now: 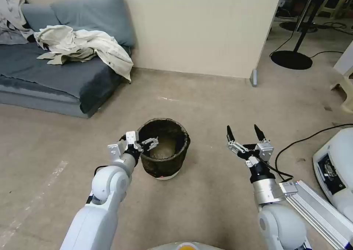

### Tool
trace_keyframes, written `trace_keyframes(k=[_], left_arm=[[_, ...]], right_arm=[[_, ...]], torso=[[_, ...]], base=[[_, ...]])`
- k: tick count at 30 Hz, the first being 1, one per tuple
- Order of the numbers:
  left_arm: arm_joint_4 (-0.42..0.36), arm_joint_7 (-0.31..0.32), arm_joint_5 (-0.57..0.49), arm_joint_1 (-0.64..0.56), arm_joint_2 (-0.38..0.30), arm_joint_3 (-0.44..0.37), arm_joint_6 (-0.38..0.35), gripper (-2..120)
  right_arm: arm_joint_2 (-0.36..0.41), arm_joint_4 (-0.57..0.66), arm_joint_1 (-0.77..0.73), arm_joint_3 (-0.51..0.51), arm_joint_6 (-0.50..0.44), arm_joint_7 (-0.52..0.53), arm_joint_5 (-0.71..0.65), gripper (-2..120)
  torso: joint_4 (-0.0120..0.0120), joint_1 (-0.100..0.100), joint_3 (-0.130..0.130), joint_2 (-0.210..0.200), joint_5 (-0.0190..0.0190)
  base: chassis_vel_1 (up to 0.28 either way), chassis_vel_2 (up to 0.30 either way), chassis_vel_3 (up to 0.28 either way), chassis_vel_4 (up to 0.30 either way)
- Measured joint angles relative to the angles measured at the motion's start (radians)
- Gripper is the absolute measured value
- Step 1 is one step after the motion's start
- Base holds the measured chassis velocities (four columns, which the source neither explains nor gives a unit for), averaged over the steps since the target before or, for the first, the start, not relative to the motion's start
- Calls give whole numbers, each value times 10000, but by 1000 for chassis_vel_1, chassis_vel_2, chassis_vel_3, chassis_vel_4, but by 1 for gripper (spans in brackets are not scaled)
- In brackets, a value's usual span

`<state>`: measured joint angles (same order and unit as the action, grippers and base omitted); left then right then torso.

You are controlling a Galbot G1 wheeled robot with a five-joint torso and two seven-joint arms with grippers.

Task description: Pick up the trash can from the floor.

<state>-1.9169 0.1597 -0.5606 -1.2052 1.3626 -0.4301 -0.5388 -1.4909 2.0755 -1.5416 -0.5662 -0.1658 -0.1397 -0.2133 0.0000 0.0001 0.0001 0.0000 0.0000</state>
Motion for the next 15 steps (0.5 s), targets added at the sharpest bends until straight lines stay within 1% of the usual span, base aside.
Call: trace_keyframes(k=[3,7,13,15], left_arm=[[-61,36,1,32,30,-81,28,100],[-430,33,-44,-55,12,-333,114,100],[-642,30,-18,-154,14,-605,260,100],[-676,35,215,-243,-29,-734,334,100]], right_arm=[[12,-19,4,-6,5,1,0,100],[43,-58,56,-8,25,0,0,100],[29,-85,96,31,38,-9,0,100],[15,-102,97,60,42,-21,0,100]], torso=[[-1,-1,0,0,-1],[1,-1,0,0,0],[1,0,-1,0,-1],[1,0,-1,0,0]], base=[[0,0,0,0],[0,0,0,0],[0,0,0,0],[0,0,0,0]])
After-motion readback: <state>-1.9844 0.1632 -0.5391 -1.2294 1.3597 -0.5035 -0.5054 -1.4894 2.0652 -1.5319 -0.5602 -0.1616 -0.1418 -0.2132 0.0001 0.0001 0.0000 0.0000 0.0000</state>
